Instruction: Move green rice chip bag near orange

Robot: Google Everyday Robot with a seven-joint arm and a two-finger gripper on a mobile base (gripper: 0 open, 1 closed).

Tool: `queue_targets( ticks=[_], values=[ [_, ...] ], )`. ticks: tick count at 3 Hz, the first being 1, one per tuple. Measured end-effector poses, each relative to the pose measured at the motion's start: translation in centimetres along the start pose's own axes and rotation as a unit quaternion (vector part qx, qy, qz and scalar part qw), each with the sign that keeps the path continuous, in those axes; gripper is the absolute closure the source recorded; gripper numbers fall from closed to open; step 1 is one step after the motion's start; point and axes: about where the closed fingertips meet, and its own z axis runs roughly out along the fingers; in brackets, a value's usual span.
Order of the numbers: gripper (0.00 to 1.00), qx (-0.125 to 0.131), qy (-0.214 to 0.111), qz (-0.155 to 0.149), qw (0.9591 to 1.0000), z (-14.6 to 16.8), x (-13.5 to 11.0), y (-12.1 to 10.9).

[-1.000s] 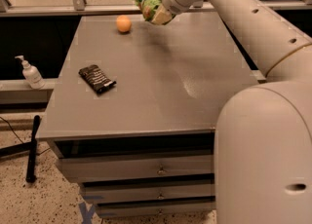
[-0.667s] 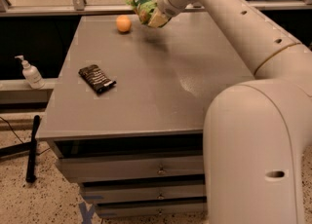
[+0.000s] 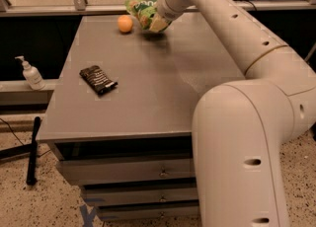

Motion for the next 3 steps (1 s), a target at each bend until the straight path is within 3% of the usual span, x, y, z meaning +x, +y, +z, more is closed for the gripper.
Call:
queue_targets(
  ticks=[3],
  values=[
    [0.13,-0.017,0.005,0.005,0.9998,1.09,0.74,0.73]
  ],
)
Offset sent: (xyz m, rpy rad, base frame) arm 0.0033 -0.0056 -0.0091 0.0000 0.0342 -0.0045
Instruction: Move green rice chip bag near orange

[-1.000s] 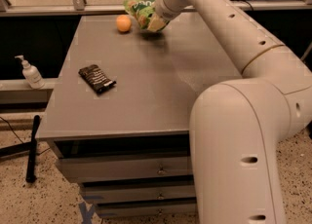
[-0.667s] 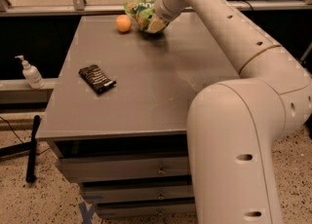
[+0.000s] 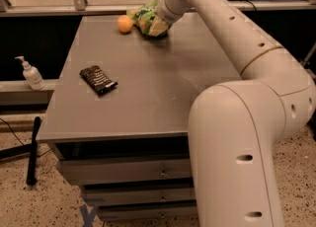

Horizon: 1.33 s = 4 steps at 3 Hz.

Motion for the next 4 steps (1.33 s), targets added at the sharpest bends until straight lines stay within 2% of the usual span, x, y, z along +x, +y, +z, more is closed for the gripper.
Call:
queue_targets(
  ticks=[1,2,3,4],
  values=[
    [0.0,-0.002,0.0,-0.001,1.0,-0.1,0.2,0.1],
    [0.0,-0.002,-0.005,0.0,1.0,-1.1,0.3,0.0],
    [0.0,0.0,-0.031,0.019,0.9994,-4.0,0.6,0.2],
    [0.0,0.0,-0.073,0.057,0.9957,-8.4,1.9,1.0]
  ],
)
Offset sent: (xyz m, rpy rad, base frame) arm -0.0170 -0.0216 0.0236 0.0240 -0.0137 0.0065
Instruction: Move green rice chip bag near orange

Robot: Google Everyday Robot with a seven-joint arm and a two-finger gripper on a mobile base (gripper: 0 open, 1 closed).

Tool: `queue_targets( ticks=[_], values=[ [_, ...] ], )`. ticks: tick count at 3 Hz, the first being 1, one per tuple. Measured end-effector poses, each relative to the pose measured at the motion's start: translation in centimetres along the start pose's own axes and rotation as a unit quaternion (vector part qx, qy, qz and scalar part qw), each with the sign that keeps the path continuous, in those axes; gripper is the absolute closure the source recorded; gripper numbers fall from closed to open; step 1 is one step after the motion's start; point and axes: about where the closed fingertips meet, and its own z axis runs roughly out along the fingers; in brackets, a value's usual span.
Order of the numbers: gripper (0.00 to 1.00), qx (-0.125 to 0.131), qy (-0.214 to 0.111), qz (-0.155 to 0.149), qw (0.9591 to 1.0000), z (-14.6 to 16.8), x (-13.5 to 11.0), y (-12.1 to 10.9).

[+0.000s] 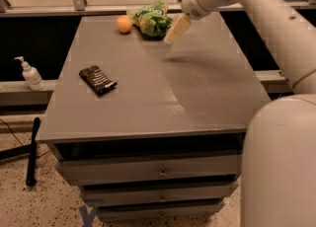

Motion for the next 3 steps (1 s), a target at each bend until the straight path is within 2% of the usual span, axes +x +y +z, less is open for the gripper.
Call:
queue_targets(
  ticks=[1,2,3],
  values=[
    [0.0,-0.011,-0.067,0.052,0.9964,-6.0,2.4,1.6],
    [0.0,-0.022,-0.129,0.1,0.9864,-10.8,5.1,2.9],
    [0.0,-0.012,-0.146,0.125,0.9813,-13.7,6.5,2.9]
  ],
)
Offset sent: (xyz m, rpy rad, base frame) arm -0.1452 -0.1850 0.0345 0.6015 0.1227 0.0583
